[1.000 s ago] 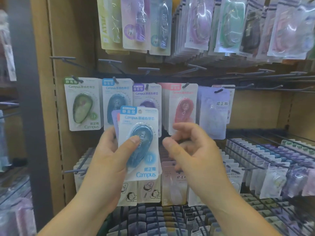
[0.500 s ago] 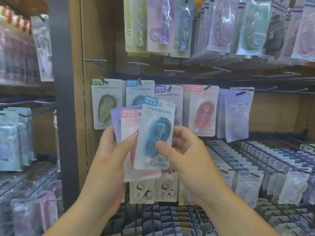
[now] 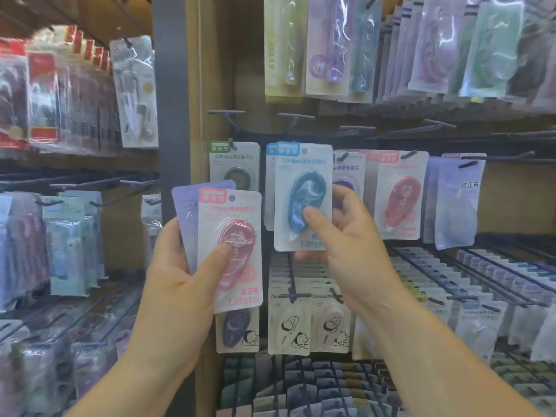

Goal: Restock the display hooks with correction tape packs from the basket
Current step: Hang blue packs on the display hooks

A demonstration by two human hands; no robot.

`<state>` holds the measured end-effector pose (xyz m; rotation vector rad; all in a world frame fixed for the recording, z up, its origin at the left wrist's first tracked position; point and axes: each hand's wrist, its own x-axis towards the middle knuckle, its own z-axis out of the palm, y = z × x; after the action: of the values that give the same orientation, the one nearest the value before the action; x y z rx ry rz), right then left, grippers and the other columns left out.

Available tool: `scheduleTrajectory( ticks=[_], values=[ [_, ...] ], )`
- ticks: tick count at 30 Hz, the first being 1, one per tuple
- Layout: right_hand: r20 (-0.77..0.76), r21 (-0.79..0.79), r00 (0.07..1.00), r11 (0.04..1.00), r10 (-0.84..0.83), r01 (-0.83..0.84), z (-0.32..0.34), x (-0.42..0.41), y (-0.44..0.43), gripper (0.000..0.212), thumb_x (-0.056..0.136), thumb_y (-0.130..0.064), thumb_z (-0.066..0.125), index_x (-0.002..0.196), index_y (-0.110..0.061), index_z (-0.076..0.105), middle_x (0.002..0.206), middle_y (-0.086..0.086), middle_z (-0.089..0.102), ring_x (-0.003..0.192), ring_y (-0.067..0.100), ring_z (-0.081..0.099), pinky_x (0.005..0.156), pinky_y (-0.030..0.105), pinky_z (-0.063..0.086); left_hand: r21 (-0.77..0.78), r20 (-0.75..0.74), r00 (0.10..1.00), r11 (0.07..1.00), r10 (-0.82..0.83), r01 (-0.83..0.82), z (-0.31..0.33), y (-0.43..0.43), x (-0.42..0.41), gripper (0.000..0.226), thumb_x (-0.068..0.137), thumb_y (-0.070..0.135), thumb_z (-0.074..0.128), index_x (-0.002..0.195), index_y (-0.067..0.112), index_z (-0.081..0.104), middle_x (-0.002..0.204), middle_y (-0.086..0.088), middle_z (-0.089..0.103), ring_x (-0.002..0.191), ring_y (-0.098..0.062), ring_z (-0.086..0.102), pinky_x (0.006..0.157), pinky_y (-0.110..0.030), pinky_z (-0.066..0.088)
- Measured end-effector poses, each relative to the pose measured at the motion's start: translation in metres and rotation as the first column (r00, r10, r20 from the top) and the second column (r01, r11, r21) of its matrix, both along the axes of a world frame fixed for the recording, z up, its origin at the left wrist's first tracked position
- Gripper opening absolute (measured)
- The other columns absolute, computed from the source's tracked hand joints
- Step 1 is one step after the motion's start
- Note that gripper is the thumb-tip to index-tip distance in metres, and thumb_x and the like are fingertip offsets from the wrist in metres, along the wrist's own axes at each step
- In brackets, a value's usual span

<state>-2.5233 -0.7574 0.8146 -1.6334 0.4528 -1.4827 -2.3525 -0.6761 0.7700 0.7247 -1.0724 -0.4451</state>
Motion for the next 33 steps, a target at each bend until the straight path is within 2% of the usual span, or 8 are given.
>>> scheduleTrajectory(
  ticks=[6,11,17,20,24,27,30,33],
  values=[
    [-0.017,-0.008,0.991,0.991,-0.132,0.131,0.015,0.019,-0.015,0.029,0.101,-0.017,0.064,0.127,-0.026,0.053,0.121,-0.003,0.07,0.096,0.015,0.075,0.06,0.031,0.06,-0.006,-0.012,0.999,0.999,0.037,-0.037,0.0,0.007,0.018,0.042,0.081,0.031,0.07,0.122,0.035,0.065,0.117,0.003,0.078,0.102,-0.02,0.077,0.07,-0.029,0.064],
    [-0.021,-0.005,0.971,0.971,-0.238,0.238,0.012,0.027,-0.022,0.028,0.1,-0.02,0.066,0.125,-0.025,0.056,0.117,-0.007,0.069,0.097,0.013,0.073,0.066,0.038,0.064,-0.004,-0.025,0.999,1.0,0.023,-0.023,0.0,0.011,0.024,0.047,0.078,0.035,0.073,0.125,0.033,0.064,0.119,0.002,0.077,0.103,-0.022,0.077,0.071,-0.03,0.064],
    [-0.089,-0.046,0.944,0.948,-0.318,0.315,0.018,0.04,-0.031,0.027,0.101,-0.02,0.064,0.122,-0.024,0.048,0.111,-0.016,0.058,0.093,0.008,0.067,0.056,0.028,0.061,-0.006,-0.031,0.999,1.0,0.012,-0.012,0.001,0.011,0.023,0.046,0.08,0.031,0.074,0.125,0.029,0.064,0.118,0.002,0.078,0.103,-0.023,0.077,0.075,-0.034,0.066],
    [-0.096,-0.039,0.934,0.939,-0.344,0.342,0.019,0.048,-0.041,0.028,0.101,-0.018,0.064,0.122,-0.024,0.046,0.108,-0.016,0.058,0.095,0.012,0.068,0.057,0.032,0.063,-0.018,-0.03,1.0,1.0,-0.006,0.006,0.002,0.012,0.021,0.044,0.081,0.028,0.072,0.124,0.028,0.064,0.116,0.002,0.079,0.102,-0.022,0.078,0.074,-0.033,0.066],
    [-0.107,-0.016,0.916,0.922,-0.386,0.387,0.015,0.052,-0.049,0.031,0.099,-0.024,0.066,0.124,-0.028,0.048,0.113,-0.01,0.064,0.098,0.016,0.07,0.066,0.042,0.065,-0.013,-0.02,0.999,0.999,-0.03,0.03,0.001,0.014,0.019,0.044,0.081,0.028,0.071,0.124,0.028,0.064,0.116,0.003,0.079,0.102,-0.021,0.078,0.073,-0.031,0.065],
    [-0.087,0.018,0.926,0.929,-0.366,0.369,0.011,0.048,-0.042,0.027,0.099,-0.025,0.067,0.121,-0.026,0.052,0.111,-0.009,0.066,0.092,0.014,0.072,0.066,0.034,0.065,-0.012,-0.008,0.999,0.999,-0.045,0.045,0.002,0.016,0.016,0.042,0.08,0.027,0.071,0.122,0.029,0.065,0.116,0.003,0.079,0.101,-0.02,0.078,0.071,-0.03,0.065],
    [-0.116,0.044,0.957,0.961,-0.265,0.272,0.002,0.037,-0.021,0.024,0.101,-0.025,0.063,0.122,-0.025,0.05,0.108,-0.006,0.068,0.083,0.018,0.076,0.065,0.028,0.063,-0.012,-0.015,0.998,0.998,-0.063,0.063,0.002,0.017,0.012,0.045,0.077,0.028,0.071,0.122,0.029,0.065,0.113,0.004,0.08,0.097,-0.018,0.079,0.07,-0.028,0.064],
    [-0.187,0.072,0.969,0.982,-0.161,0.177,-0.011,0.023,-0.002,0.039,0.102,-0.033,0.059,0.136,-0.037,0.041,0.105,-0.01,0.068,0.087,0.014,0.076,0.079,0.035,0.064,-0.025,-0.019,0.996,0.996,-0.083,0.083,0.004,0.015,0.003,0.047,0.075,0.028,0.071,0.122,0.028,0.065,0.111,0.004,0.081,0.095,-0.017,0.079,0.069,-0.027,0.064]
  ],
)
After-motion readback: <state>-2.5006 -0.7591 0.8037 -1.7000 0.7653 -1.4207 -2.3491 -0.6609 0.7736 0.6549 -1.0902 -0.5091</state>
